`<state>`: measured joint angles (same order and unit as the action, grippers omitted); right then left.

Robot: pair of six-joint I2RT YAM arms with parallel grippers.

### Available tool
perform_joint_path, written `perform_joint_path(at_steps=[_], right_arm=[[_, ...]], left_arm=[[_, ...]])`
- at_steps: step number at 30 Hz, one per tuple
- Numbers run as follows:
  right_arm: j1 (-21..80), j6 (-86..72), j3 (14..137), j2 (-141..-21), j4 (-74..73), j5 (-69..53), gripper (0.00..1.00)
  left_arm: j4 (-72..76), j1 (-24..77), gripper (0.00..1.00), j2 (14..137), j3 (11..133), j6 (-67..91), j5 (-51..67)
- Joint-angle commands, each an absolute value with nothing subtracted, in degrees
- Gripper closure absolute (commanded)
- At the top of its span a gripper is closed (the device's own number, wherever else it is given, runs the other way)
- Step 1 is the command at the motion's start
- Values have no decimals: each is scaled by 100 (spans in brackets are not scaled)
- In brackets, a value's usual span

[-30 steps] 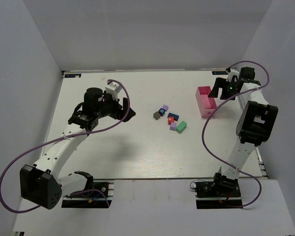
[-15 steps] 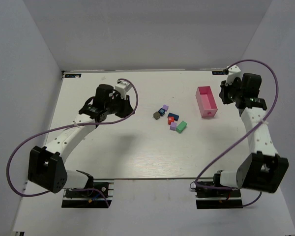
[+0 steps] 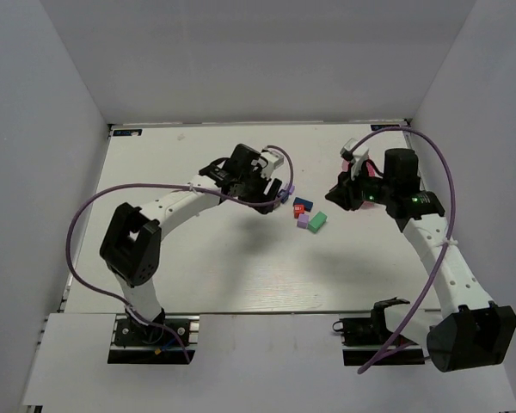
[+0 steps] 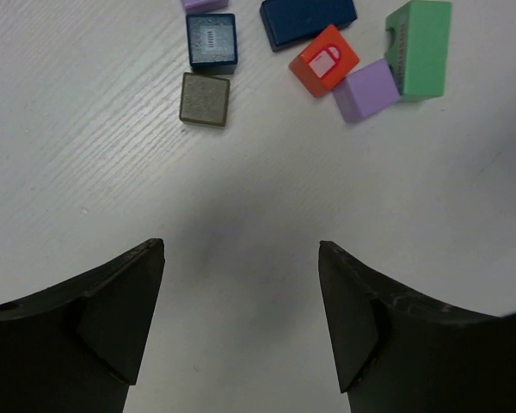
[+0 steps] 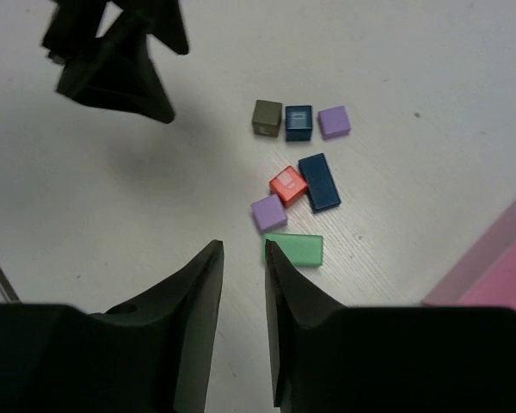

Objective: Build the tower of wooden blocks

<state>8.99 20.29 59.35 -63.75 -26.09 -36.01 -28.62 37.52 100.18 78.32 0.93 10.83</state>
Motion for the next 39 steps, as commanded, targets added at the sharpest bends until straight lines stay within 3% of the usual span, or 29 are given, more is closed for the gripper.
perform_joint_path(at_steps=[1,14,30,37,39], right_arm=[[1177,1723,5801,-6337,-2390,-3824,70],[1336,1714,5564,-5941,-2197,-3191,71],[1503,1767,5511,-5924,-2171,-3015,71],[1529,1793,5484,-5915,-2153,-2988,71],[1529,1793,5484,-5889,-2153,-2980,71]], left_arm=[[-3006,3779,18,10177,8339,-245,686],[-3190,3832,24,11732,9562,-958,695],[-3138,3937,27,12559,10195,-1063,536],[-3190,3990,38,12673,10248,-1116,606],[-3190,3990,49,12674,10309,-1116,606]])
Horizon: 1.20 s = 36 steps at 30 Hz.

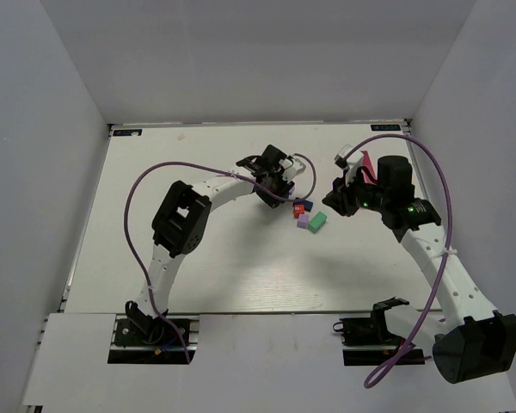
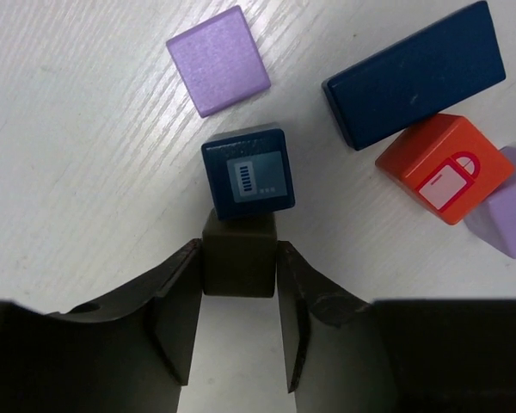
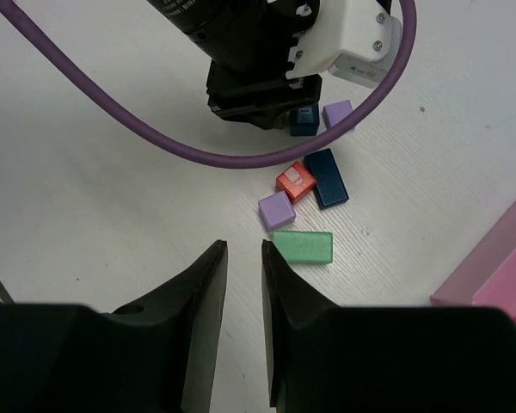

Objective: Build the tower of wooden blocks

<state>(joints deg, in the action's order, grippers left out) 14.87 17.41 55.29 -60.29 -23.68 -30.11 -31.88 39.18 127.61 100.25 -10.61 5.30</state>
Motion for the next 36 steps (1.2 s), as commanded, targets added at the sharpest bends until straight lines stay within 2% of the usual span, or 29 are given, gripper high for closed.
perform_joint_path(at_steps=[1,4,10,13,18,21,29,36], right_arm=[[1529,1802,5484,-5897,-2153,-2971,71],[1538,1802,5476,-5897,-2162,-2971,71],[1538,1828,5458,-5862,-2171,-2971,71],[1547,1854,5458,-5845,-2171,-2979,71],[1529,1846,5449,-5810,-2188,-3006,71],[1512,1846,5449,-5792,-2188,-3050,71],[1530,1872,5432,-5792,-2180,-3059,71],[1529,1898,5388,-5801,-2189,-3076,71]], left_arm=[[-3243,3990,52,12726,10310,-1116,606],[-3295,3990,67,12727,10310,-1178,606],[-3489,3938,79,12263,10108,-1528,685],[-3349,3823,100,11884,9582,-1957,808],[-2814,3771,100,10980,8440,-2934,729],[-2812,3709,100,10846,8289,-3418,843],[-3559,3533,100,11065,8903,-4306,1265],[-4069,3314,100,11425,9229,-5060,2107]])
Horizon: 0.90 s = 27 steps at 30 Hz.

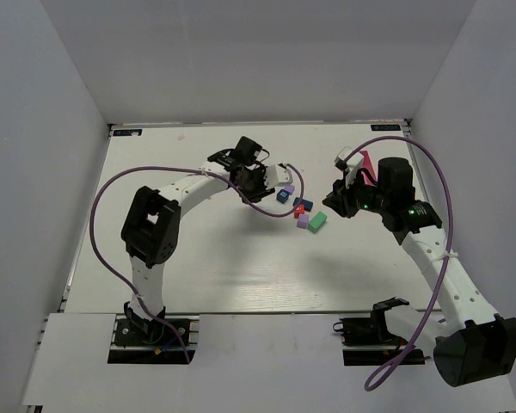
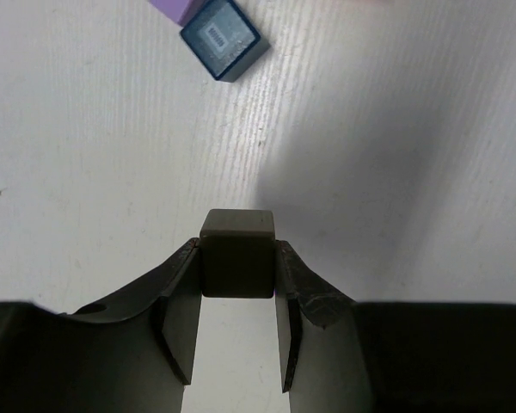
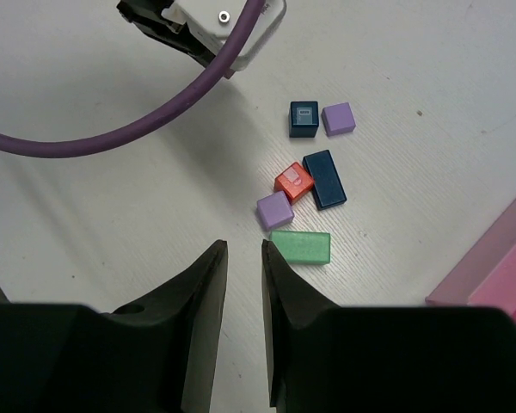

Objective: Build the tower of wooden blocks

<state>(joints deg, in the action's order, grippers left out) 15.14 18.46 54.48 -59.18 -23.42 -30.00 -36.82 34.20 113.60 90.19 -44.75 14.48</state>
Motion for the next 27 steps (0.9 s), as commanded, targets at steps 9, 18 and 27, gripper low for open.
perform_joint_path(at_steps=[9,18,27], right_arm=[[1556,1951,5388,-5827,-2180,-3059,71],[1573,1960,5388,-5845,-2171,-3015,71],[1591,1986,5388,-5898,-2162,-2988,71]], left_arm=[[-4482,3138,100,11610,9299,-5968,2733],[-4307,3085,97,12006,9422,-5977,2558],[-4254,3085,89,12111,9369,-5977,2453]])
